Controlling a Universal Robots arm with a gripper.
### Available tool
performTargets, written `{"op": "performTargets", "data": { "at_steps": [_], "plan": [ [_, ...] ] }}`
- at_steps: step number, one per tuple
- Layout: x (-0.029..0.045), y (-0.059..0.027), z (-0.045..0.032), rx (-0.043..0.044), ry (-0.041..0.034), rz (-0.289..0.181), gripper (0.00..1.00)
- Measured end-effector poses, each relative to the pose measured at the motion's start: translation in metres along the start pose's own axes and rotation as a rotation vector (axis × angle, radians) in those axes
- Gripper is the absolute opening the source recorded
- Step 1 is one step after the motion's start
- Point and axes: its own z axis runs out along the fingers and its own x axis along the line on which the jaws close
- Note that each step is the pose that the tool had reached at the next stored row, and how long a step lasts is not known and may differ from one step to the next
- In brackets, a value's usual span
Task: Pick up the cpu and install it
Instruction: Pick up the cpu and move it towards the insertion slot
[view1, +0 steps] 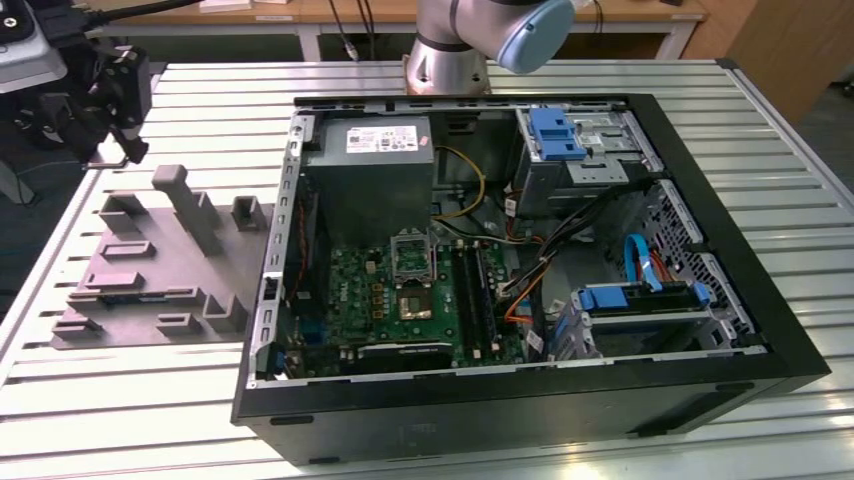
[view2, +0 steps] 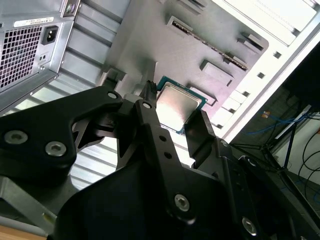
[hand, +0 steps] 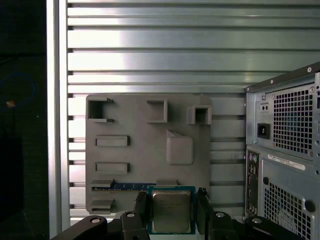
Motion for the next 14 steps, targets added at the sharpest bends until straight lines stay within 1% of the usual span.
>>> {"op": "performTargets", "data": {
  "at_steps": [14],
  "plan": [
    [-0.0040,0.0001,0.0001,0.0005,-0.0001,0.000,0.47]
  ]
}}
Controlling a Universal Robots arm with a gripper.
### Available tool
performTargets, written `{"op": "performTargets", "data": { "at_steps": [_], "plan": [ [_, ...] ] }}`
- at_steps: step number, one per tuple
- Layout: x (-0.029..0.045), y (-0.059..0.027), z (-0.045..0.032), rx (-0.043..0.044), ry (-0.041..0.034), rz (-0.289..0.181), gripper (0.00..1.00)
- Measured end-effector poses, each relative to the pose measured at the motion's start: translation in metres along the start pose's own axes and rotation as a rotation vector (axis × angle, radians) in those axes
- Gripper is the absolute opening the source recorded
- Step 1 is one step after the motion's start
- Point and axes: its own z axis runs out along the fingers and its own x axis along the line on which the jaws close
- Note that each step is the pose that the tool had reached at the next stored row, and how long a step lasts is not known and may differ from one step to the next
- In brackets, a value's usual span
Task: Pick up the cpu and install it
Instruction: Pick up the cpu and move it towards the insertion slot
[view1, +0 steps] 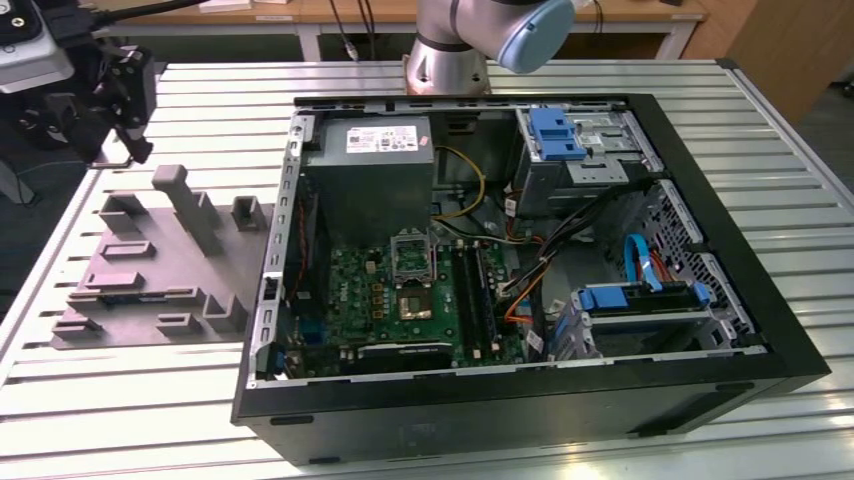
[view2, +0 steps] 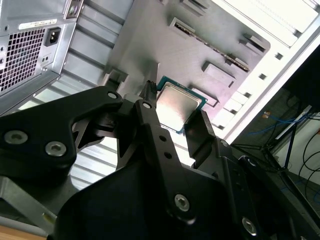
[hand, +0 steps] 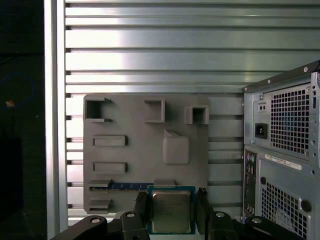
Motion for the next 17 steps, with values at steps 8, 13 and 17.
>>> {"op": "performTargets", "data": {
  "at_steps": [8,13,17],
  "plan": [
    [-0.0020,0.0000,0.0000,0.0001,0.0000,0.000,0.47],
    [-0.0033,0.0001,0.0000,0.0002,0.0001,0.000,0.47],
    [-0.0038,0.0001,0.0000,0.0003,0.0000,0.000,0.47]
  ]
}}
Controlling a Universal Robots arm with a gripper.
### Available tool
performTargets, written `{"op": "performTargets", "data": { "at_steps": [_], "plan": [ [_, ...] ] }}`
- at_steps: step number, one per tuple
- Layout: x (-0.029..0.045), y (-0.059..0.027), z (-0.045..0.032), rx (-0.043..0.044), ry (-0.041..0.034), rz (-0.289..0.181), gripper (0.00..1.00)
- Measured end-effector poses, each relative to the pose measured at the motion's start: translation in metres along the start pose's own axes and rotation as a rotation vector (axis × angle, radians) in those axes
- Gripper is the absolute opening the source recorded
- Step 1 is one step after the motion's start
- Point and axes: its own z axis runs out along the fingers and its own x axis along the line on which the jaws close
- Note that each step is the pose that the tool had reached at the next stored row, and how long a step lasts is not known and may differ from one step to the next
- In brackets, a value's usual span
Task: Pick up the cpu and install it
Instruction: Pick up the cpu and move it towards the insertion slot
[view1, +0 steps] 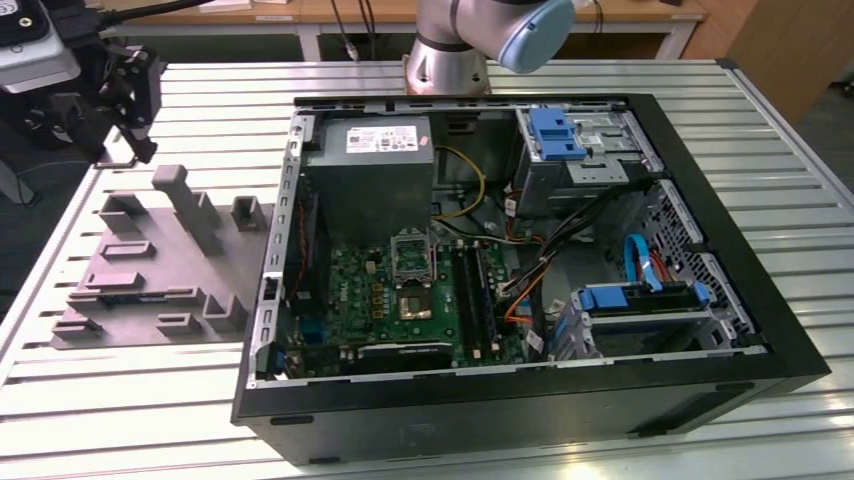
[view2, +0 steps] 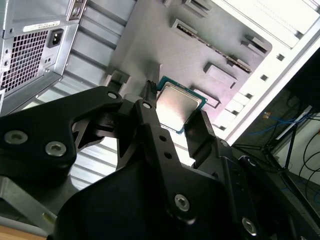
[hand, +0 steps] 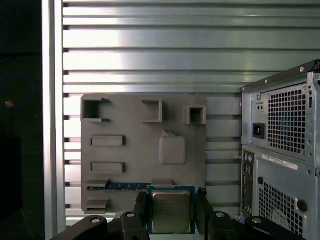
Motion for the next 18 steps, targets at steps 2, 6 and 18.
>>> {"op": "performTargets", "data": {
  "at_steps": [2,6,18],
  "plan": [
    [-0.0005,0.0000,0.0000,0.0000,0.0001,0.000,0.47],
    [-0.0016,0.0000,0.0000,0.0000,0.0000,0.000,0.47],
    [-0.0055,0.0001,0.0001,0.0000,0.0000,0.000,0.47]
  ]
}}
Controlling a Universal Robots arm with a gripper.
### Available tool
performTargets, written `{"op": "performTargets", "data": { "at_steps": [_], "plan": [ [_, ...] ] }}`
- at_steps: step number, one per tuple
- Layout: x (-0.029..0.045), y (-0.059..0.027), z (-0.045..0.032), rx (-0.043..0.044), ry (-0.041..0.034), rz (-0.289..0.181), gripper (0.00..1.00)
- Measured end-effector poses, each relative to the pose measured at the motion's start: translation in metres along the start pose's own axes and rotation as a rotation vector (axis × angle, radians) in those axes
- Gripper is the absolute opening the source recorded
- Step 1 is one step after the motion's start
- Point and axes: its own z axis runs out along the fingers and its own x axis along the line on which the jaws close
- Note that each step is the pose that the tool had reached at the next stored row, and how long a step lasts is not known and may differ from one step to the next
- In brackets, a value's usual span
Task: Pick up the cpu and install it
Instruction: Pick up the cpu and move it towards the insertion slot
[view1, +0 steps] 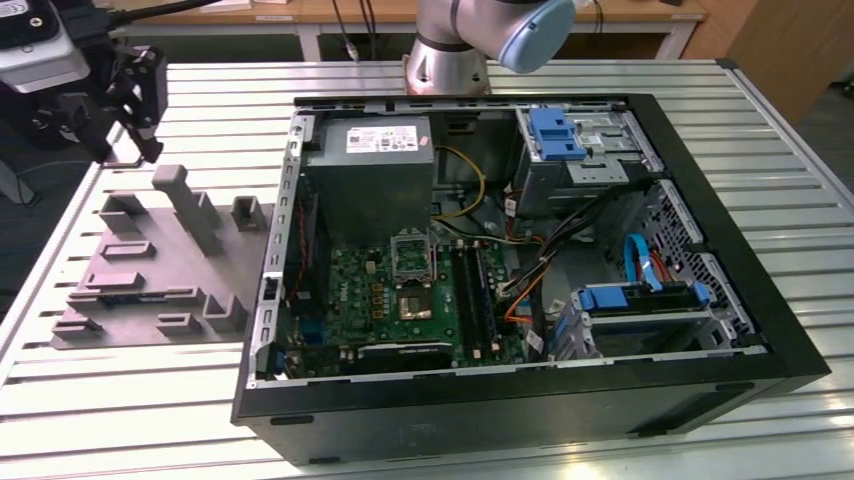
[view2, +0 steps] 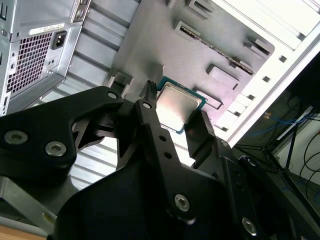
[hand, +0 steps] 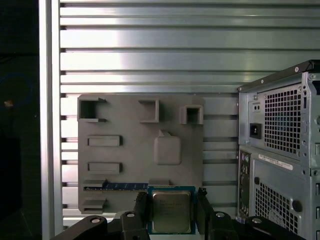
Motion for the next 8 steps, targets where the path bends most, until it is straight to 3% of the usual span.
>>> {"op": "performTargets", "data": {
  "at_steps": [8],
  "plan": [
    [-0.0031,0.0000,0.0000,0.0001,0.0001,0.000,0.47]
  ]
}}
